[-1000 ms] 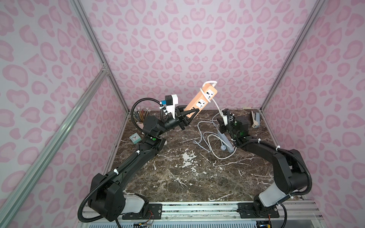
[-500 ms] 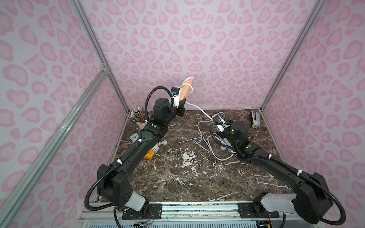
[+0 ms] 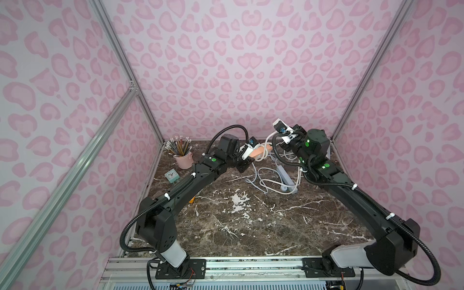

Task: Wrap the cord around the power strip
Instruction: Wrap the power cord around the power strip.

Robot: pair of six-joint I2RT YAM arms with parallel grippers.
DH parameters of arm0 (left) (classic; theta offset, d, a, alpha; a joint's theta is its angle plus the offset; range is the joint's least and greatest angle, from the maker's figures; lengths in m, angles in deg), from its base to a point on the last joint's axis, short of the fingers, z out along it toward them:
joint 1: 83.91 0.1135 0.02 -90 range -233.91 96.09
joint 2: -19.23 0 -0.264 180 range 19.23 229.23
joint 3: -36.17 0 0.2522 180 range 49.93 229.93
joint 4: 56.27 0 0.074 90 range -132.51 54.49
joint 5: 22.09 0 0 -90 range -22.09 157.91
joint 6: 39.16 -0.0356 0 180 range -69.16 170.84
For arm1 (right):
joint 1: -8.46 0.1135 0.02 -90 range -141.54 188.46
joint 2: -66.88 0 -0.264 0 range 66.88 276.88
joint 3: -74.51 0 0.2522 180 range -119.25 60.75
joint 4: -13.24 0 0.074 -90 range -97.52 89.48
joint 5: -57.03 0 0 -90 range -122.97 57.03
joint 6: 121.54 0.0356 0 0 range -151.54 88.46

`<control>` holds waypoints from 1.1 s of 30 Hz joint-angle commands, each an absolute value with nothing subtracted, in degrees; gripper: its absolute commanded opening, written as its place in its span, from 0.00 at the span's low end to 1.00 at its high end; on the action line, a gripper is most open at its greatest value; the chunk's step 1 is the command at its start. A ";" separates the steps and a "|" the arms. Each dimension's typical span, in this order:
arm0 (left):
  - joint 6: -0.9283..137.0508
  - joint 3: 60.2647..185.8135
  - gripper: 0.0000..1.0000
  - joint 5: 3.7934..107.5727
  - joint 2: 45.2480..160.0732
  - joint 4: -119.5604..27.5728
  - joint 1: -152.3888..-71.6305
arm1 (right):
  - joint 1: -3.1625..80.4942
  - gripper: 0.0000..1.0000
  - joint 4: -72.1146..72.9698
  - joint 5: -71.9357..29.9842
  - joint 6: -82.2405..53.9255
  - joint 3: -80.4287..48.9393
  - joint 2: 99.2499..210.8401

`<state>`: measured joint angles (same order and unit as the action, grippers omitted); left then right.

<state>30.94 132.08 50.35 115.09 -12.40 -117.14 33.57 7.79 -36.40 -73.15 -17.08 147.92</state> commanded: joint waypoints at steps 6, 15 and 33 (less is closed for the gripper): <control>21.34 132.56 0.03 17.91 111.68 -0.29 -121.44 | 25.41 0.00 3.17 -20.90 -68.85 -29.05 159.20; 38.82 127.46 0.03 -0.53 107.47 -31.50 -121.05 | 19.27 0.09 10.24 -2.46 -51.52 -23.48 165.36; 67.33 119.17 0.03 11.43 100.89 -72.04 -117.47 | 15.85 0.51 29.95 -4.20 -37.71 -6.85 170.99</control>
<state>63.62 119.30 8.21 101.66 -61.91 -118.00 15.95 25.26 -1.01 -39.27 -8.62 170.43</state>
